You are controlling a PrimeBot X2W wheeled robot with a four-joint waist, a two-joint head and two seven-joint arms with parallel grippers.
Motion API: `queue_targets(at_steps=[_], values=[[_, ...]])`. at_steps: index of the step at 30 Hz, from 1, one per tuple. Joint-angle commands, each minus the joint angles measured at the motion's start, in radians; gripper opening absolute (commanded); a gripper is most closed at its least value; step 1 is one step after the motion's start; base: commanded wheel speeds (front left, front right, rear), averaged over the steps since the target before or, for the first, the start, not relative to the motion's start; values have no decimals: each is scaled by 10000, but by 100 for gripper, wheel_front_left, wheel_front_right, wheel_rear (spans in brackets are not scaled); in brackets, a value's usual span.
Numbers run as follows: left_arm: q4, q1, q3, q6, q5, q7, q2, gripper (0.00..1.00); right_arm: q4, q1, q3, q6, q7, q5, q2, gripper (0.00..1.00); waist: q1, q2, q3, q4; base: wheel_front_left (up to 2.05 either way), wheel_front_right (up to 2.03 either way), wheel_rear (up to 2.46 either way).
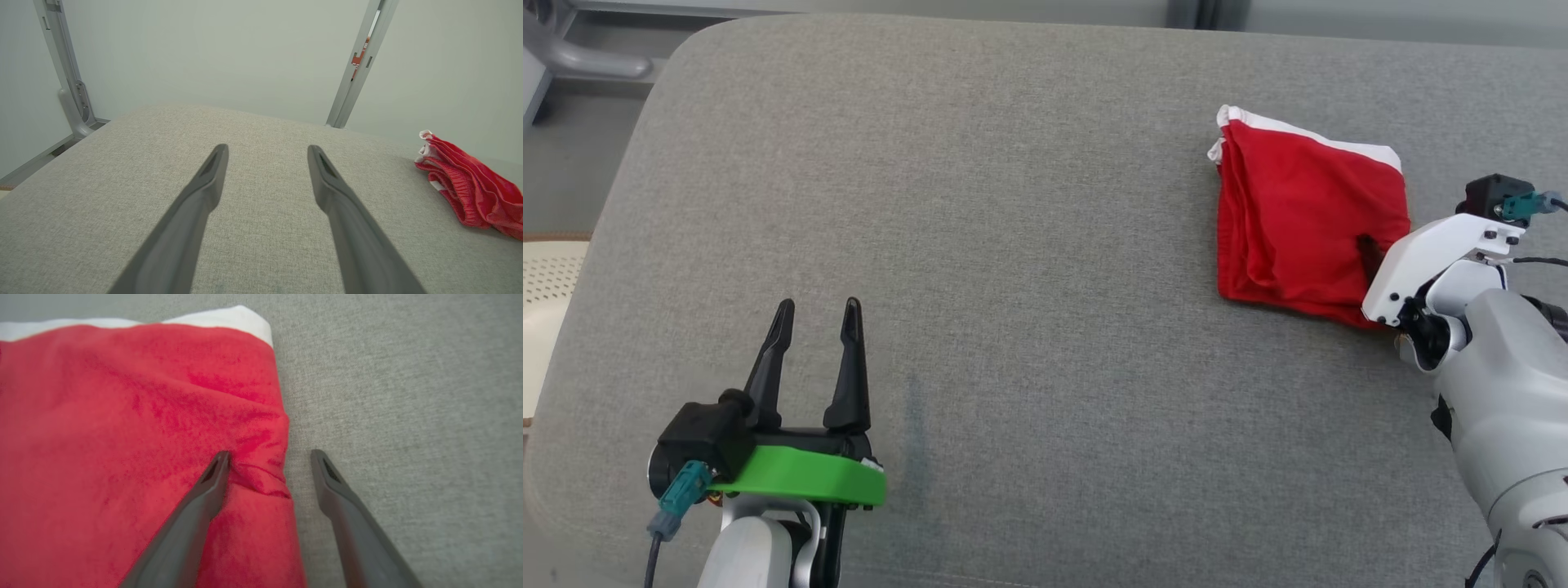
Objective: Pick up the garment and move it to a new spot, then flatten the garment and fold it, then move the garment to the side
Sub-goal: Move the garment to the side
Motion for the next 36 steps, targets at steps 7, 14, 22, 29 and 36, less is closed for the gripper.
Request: queue_targets(at_steps=[7, 14, 22, 29, 36], values=[[62, 79, 182, -25, -51, -24, -29, 100, 504, -364, 749, -3, 158, -927, 156, 0, 0, 0, -45, 26, 0, 0, 0], [17, 458, 414, -25, 11, -24, -8, 100, -169, -843, 2087, -3, 577, -904, 47, 0, 0, 0, -631, -1006, 0, 0, 0], [-142, 703, 595, -25, 88, -24, 61, 100, -2282, -832, 4025, -6, 2336, 987, -768, 0, 0, 0, -855, -2456, 0, 0, 0], [-191, 641, 473, -25, 110, -24, 82, 100, -4210, -222, 4626, -4, 3510, 2183, -2424, 0, 0, 0, -810, -3215, 0, 0, 0], [-189, 532, 489, -25, 55, -24, 163, 100, -5057, 204, 4334, -4, 3498, 1366, -3753, 0, 0, 0, -568, -3686, 0, 0, 0]])
